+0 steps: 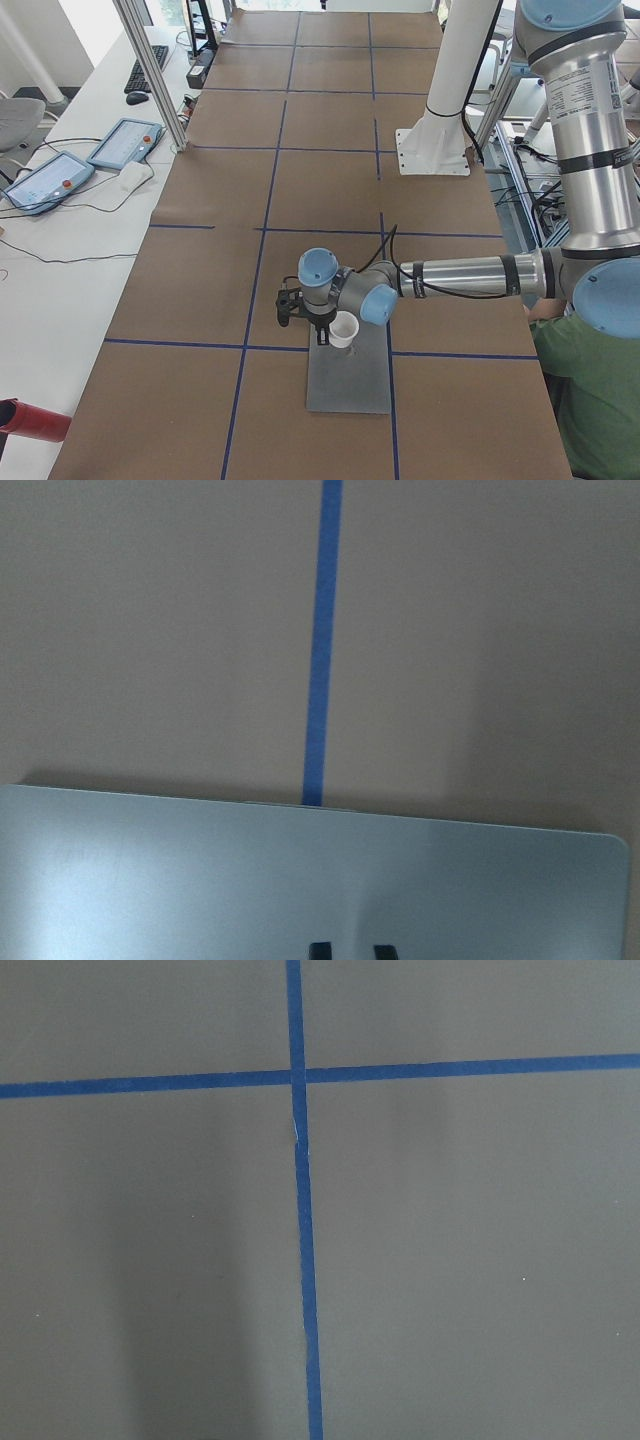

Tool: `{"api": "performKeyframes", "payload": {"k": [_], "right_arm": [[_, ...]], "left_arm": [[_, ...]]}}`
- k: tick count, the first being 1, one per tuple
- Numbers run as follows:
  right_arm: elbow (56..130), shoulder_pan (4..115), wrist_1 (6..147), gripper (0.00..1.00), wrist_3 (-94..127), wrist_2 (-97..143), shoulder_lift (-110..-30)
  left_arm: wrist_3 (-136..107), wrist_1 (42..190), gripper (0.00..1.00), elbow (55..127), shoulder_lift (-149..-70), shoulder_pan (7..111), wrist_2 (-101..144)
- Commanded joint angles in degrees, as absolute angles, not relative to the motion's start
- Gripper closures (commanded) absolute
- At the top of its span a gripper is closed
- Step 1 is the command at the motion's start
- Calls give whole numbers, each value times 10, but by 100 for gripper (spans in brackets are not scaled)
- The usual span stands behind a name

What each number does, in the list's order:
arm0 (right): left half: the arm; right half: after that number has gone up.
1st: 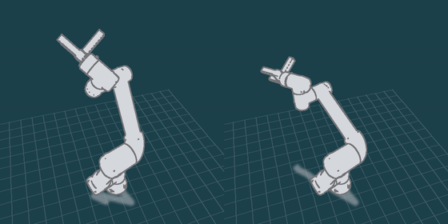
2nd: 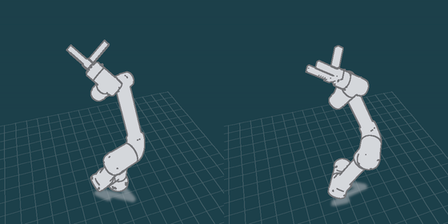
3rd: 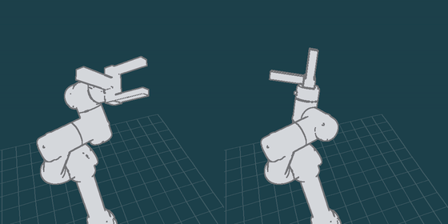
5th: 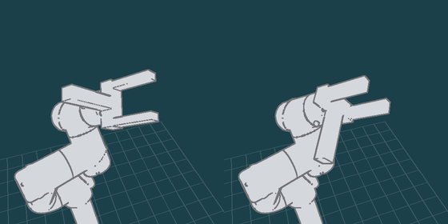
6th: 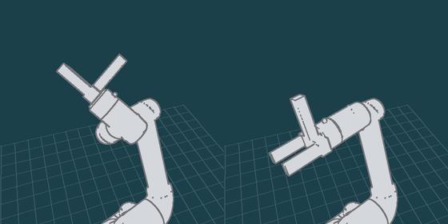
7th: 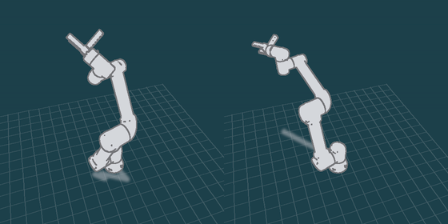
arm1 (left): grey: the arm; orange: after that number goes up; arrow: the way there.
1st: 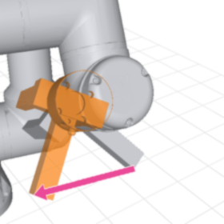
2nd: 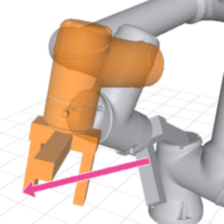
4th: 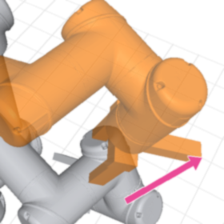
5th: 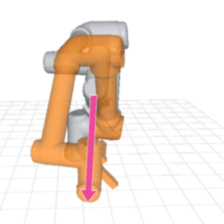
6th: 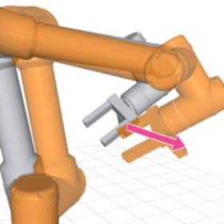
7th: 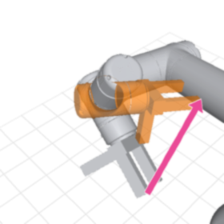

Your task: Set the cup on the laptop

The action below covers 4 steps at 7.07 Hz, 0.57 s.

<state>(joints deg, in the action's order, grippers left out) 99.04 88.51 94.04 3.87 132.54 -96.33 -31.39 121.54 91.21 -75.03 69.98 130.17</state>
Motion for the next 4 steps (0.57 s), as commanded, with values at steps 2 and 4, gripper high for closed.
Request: {"api": "performKeyframes", "payload": {"k": [2,4], "right_arm": [[991,885,940,0,39,1325,-963],[991,885,940,0,39,1325,-963]], "left_arm": [[-330,1259,100,889,-737,696,1303],[-330,1260,100,889,-737,695,1306]]}}
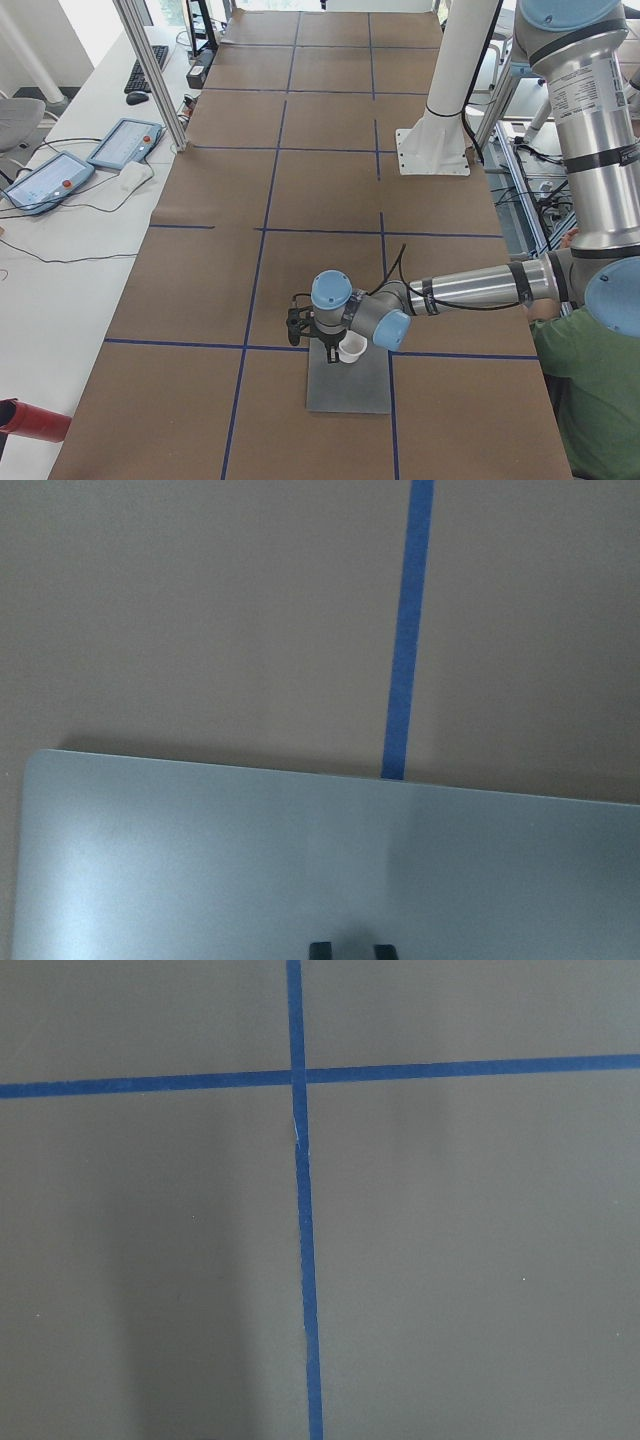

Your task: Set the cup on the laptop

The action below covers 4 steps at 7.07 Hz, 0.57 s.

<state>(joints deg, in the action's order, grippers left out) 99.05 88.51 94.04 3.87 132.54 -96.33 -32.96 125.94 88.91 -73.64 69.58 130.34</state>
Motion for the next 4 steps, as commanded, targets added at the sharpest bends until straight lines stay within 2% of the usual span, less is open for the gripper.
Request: {"api": "performKeyframes", "payload": {"k": [1,3,4], "right_arm": [[991,885,940,0,39,1325,-963],[991,885,940,0,39,1325,-963],[991,885,940,0,39,1325,-963]], "left_arm": [[-330,1260,100,889,-737,695,1310],[-329,1262,1,889,-737,694,1310],[-326,1263,0,889,-737,694,1310]]}}
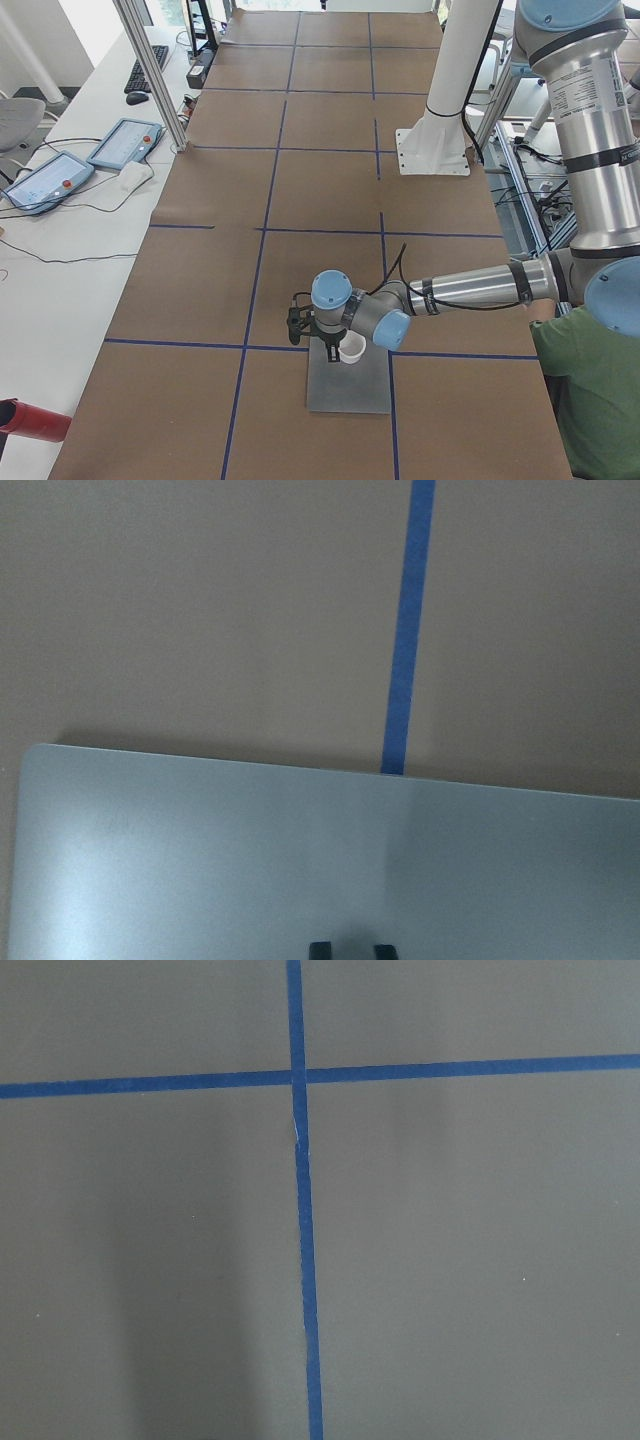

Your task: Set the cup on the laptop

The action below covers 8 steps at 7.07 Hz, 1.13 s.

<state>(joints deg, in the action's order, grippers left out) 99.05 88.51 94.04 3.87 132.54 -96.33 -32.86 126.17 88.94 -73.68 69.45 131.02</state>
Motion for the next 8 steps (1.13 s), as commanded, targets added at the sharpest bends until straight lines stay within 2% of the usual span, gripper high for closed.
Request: {"api": "performKeyframes", "payload": {"k": [1,4,8], "right_arm": [[991,885,940,0,39,1325,-963],[991,885,940,0,39,1325,-963],[991,885,940,0,39,1325,-963]], "left_arm": [[-325,1260,0,894,-743,695,1311],[-284,1243,0,871,-777,696,1332],[-117,1073,0,851,-867,765,1323]]}}
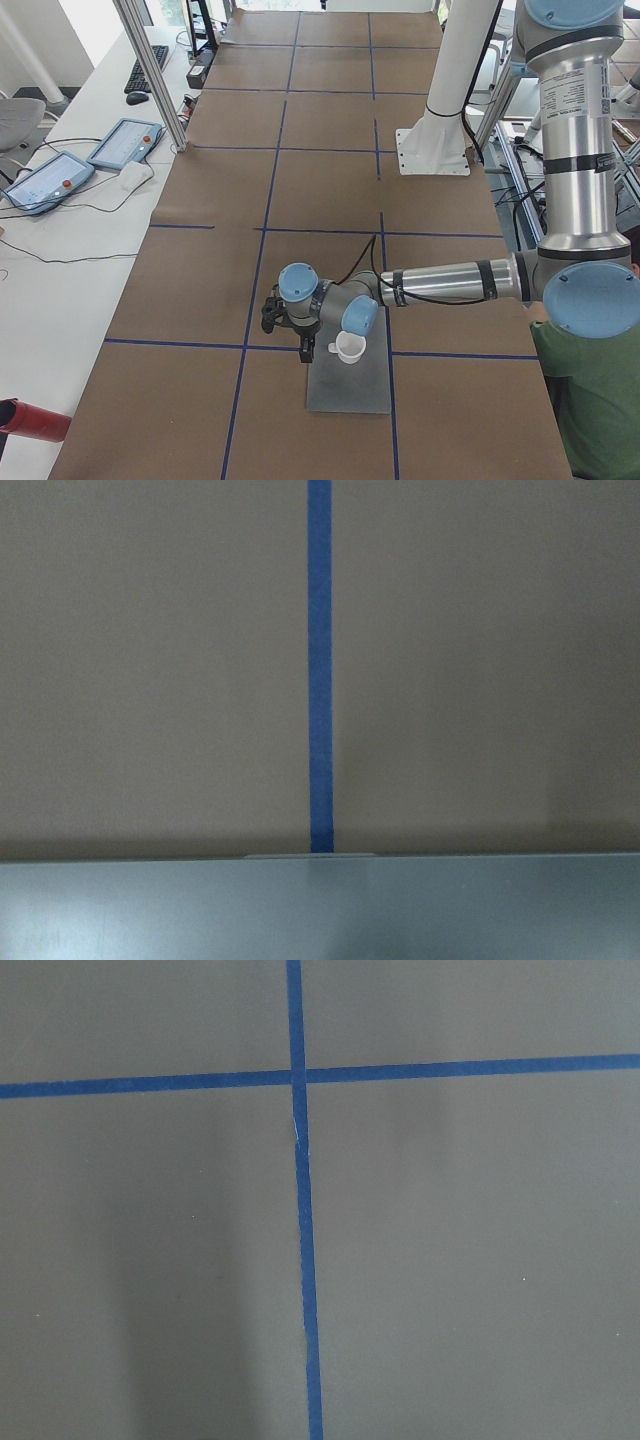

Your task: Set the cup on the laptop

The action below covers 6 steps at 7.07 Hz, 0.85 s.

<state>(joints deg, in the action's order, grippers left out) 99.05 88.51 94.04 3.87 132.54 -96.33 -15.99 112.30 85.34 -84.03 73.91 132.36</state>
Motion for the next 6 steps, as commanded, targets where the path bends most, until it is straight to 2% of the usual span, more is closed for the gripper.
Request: {"api": "performKeyframes", "payload": {"k": [1,5,6], "right_arm": [[991,885,940,0,39,1325,-963],[991,885,940,0,39,1325,-963],[991,885,940,0,39,1325,-963]], "left_arm": [[-90,1063,0,851,-873,792,1324],[55,891,0,872,-923,902,1324],[52,863,0,917,-923,920,1327]]}}
